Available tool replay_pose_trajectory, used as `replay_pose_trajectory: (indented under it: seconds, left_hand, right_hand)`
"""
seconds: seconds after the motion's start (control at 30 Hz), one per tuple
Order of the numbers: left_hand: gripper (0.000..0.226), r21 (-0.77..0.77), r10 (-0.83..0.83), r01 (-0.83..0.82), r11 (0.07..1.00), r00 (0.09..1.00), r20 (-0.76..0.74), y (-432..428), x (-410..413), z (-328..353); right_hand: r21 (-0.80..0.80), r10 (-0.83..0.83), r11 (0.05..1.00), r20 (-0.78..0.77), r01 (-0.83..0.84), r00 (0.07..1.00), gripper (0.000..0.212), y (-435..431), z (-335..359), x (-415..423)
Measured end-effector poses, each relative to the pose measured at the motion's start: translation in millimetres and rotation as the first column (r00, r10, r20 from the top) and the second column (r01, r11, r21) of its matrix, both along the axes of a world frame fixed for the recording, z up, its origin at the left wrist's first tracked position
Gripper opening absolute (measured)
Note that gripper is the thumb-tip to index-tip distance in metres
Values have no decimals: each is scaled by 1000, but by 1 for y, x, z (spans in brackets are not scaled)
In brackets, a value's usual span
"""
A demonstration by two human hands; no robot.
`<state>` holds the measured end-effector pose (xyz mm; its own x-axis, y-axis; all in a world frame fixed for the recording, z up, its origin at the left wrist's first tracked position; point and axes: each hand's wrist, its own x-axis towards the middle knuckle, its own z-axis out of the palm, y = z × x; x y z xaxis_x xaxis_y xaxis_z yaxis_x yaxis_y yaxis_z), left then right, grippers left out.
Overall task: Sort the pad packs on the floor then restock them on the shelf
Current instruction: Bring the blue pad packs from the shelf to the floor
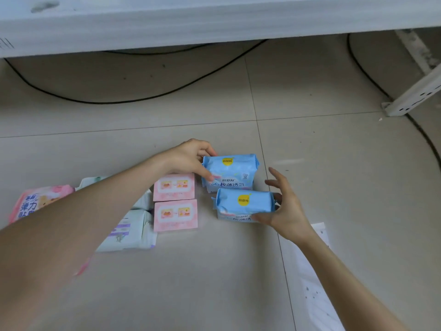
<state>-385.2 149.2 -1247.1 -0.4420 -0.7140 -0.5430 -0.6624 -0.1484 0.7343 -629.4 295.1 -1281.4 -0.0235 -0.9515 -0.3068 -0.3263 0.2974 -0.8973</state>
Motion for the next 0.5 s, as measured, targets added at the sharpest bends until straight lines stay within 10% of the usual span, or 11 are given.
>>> replay_pose_trajectory:
  seconds: [0.5]
  left_hand:
    - [52,160,-84,95,982,994,-74,-17,11,0]
  right_hand:
    - [-26,38,999,201,-33,979,104,-20,-11,29]
